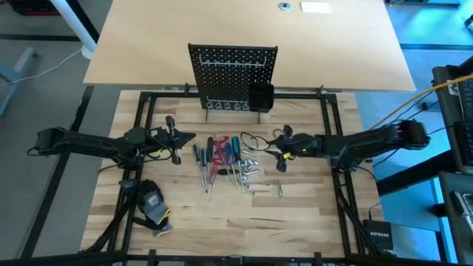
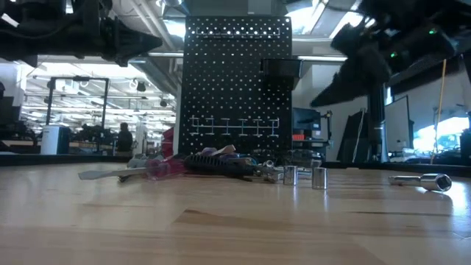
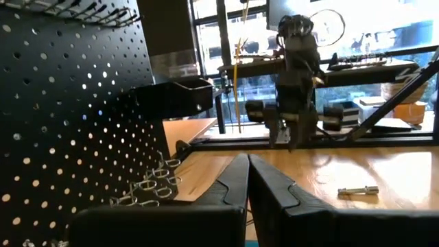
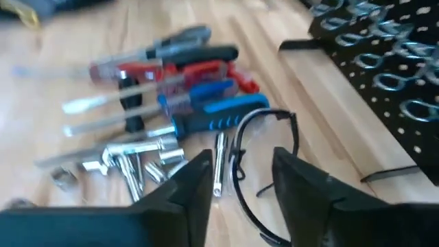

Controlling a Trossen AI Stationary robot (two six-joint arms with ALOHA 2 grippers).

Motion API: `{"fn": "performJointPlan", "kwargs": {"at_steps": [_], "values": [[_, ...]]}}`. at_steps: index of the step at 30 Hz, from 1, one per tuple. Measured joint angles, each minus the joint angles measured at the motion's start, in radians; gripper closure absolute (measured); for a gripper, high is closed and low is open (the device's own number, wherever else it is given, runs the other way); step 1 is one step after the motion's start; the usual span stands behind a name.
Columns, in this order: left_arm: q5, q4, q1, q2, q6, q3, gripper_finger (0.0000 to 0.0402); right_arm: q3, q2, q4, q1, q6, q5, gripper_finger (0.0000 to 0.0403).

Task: Hang tools onto peg board
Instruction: Hang the black safety goggles on the peg board

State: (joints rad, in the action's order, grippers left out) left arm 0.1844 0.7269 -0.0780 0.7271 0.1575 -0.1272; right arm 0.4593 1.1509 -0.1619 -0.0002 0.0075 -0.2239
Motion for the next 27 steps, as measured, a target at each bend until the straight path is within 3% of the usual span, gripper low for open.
{"fn": "performJointPlan", "kwargs": {"at_steps": [5, 15, 27], "values": [[0.000, 0.033, 0.000, 0.020, 0.024, 0.000, 0.0402, 0.059, 0.142, 0.072, 0.000, -0.093, -0.002, 0.0221], [0.000, 0.040, 0.003, 0.061, -0.082, 0.000, 0.0402, 0.143, 0.343, 0.056, -0.033, -0.203, -0.019, 0.0219], [0.000, 0.038, 0.003, 0.084, -0.110, 0.000, 0.0401, 0.146, 0.392, 0.070, -0.114, -0.188, 0.060, 0.0231]]}}
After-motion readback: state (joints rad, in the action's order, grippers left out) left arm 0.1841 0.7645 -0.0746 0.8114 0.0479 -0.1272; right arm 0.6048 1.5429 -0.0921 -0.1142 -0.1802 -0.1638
